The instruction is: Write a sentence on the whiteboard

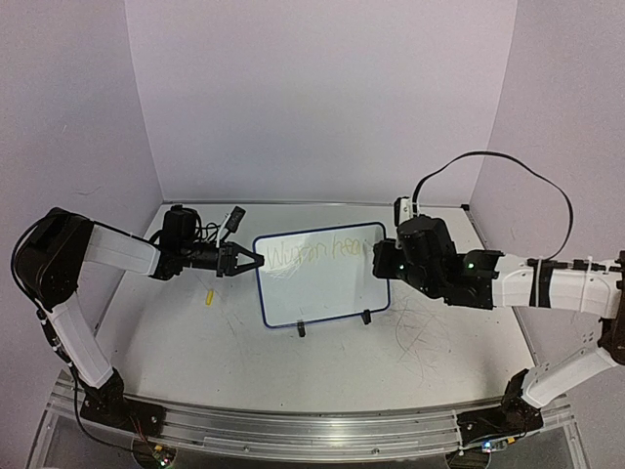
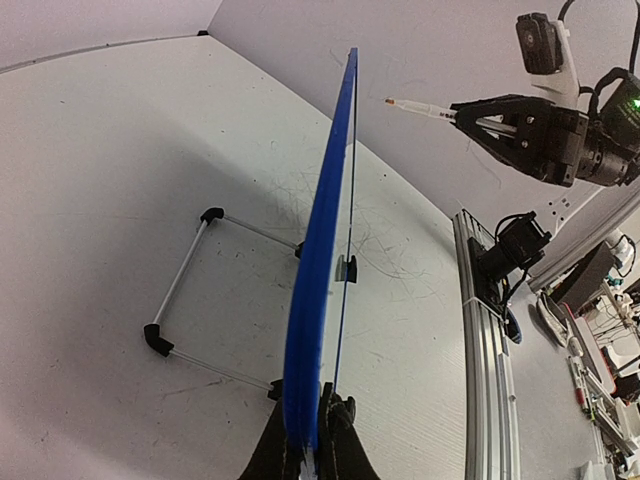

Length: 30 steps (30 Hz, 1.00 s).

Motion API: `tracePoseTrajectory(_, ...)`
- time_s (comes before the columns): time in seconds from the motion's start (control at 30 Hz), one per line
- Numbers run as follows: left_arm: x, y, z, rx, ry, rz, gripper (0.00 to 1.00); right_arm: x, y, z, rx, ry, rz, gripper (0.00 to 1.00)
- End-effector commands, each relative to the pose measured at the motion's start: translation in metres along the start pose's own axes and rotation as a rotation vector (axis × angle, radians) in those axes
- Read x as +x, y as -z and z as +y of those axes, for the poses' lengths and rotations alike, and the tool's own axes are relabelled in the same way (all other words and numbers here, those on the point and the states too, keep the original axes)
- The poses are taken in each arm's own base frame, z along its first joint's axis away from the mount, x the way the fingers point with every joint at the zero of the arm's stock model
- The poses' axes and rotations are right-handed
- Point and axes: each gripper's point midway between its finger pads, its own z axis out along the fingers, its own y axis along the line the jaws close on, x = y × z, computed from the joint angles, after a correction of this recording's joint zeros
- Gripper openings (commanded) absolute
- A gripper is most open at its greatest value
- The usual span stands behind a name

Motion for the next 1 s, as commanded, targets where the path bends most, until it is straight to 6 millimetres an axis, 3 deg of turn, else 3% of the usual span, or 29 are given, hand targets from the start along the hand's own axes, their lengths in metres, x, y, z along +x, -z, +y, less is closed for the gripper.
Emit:
tracePoseTrajectory(0.0,-0.0014,0.0010,0.0222,-0.130,-0.032,-0.002,0.00,-0.0092,-0.0059,0.0091,-0.015,0.022,-0.013,0.00)
tracePoseTrajectory(0.97,-0.0002,-0.0004,0.0240,-0.131,-0.030,0.004,0.00,-0.0148,-0.0155,0.0069,0.002,0.048,-0.011,0.00)
